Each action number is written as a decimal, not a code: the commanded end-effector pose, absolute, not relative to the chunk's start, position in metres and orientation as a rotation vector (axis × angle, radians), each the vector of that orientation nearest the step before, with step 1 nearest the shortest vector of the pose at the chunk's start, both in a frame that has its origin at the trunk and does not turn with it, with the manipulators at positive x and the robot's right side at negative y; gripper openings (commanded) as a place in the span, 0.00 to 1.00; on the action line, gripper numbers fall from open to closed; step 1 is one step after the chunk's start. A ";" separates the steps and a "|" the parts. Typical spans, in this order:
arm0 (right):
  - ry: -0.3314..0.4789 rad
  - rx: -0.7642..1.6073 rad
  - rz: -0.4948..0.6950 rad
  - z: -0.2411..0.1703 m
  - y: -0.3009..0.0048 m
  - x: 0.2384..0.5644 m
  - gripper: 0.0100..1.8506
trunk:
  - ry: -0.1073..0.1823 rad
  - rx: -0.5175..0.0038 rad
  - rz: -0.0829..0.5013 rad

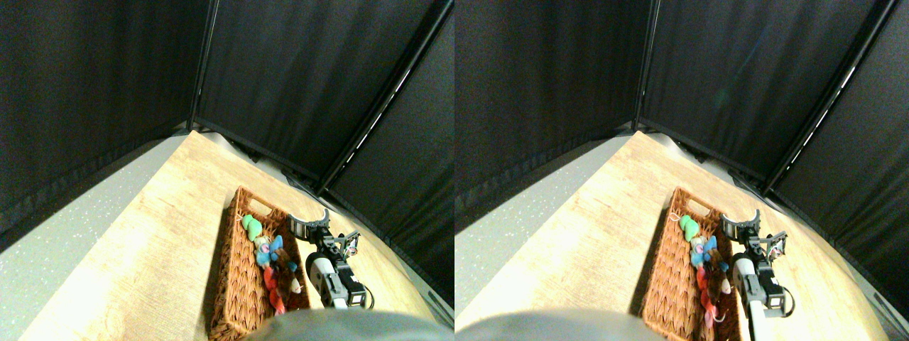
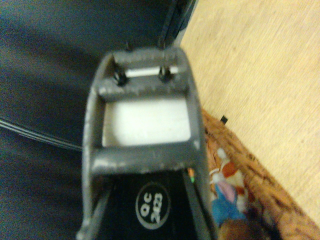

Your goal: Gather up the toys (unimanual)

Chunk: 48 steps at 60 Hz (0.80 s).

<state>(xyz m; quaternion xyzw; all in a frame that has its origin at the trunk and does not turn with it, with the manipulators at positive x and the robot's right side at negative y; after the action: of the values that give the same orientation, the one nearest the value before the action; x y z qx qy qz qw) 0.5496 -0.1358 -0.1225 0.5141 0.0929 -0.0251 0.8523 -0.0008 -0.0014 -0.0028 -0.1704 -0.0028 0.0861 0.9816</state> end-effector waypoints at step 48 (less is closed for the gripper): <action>-0.017 1.112 -0.276 -0.149 -0.258 0.482 0.39 | 0.070 -0.188 0.017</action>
<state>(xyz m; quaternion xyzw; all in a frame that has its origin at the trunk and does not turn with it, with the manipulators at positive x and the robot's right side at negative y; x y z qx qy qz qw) 0.4857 -0.2605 -0.1535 0.5233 0.0053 -0.1402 0.8405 -0.0028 -0.0043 -0.0069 -0.0899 0.0296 0.0167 0.9954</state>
